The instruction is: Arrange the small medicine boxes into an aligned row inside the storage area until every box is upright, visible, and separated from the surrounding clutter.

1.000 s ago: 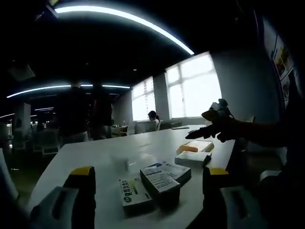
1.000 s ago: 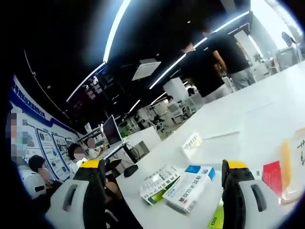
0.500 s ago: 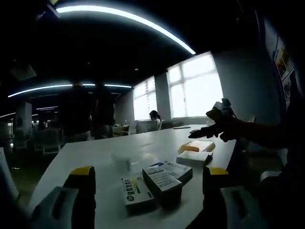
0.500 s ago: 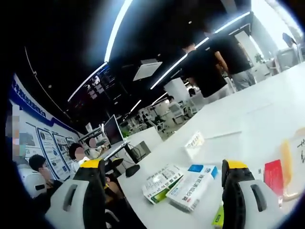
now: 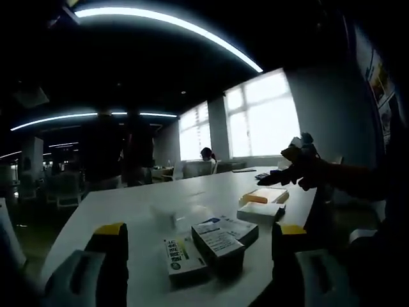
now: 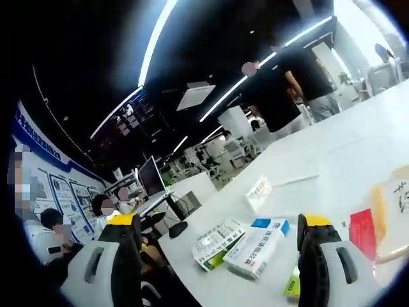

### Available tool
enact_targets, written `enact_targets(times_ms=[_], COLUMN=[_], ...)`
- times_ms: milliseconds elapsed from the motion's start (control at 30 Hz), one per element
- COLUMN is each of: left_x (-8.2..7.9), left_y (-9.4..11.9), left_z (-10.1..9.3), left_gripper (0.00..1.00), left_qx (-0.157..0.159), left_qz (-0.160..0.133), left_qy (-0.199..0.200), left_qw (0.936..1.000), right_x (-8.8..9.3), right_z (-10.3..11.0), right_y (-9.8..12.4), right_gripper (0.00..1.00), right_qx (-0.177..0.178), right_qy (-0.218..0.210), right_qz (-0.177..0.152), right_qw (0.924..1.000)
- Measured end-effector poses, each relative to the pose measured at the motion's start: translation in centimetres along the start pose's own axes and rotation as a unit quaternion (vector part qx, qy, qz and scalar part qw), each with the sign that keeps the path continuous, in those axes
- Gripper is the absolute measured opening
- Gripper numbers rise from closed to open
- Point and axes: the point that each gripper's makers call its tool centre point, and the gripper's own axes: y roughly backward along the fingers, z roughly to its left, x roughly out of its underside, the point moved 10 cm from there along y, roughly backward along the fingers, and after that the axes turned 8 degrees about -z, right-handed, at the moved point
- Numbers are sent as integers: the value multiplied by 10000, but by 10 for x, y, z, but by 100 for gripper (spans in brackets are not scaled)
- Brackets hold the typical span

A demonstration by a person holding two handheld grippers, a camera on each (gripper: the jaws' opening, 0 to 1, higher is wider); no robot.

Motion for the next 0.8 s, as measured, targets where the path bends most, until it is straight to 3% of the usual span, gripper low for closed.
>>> enact_targets(times_ms=[233, 300, 800], left_x=[1, 2, 11], left_y=[1, 3, 7], left_z=[1, 10, -2], left_gripper=[93, 93, 93], left_qx=[-20, -28, -71], left_qz=[21, 17, 173], left_qy=[36, 61, 186], left_qw=[10000, 10000, 9997], right_x=[-3, -3, -12], right_z=[2, 3, 9], right_y=[8, 10, 27], right_gripper=[100, 100, 100], right_qx=[42, 59, 254], right_qy=[-8, -5, 101], right_qz=[-79, -94, -210], right_qw=[10000, 9999, 9994])
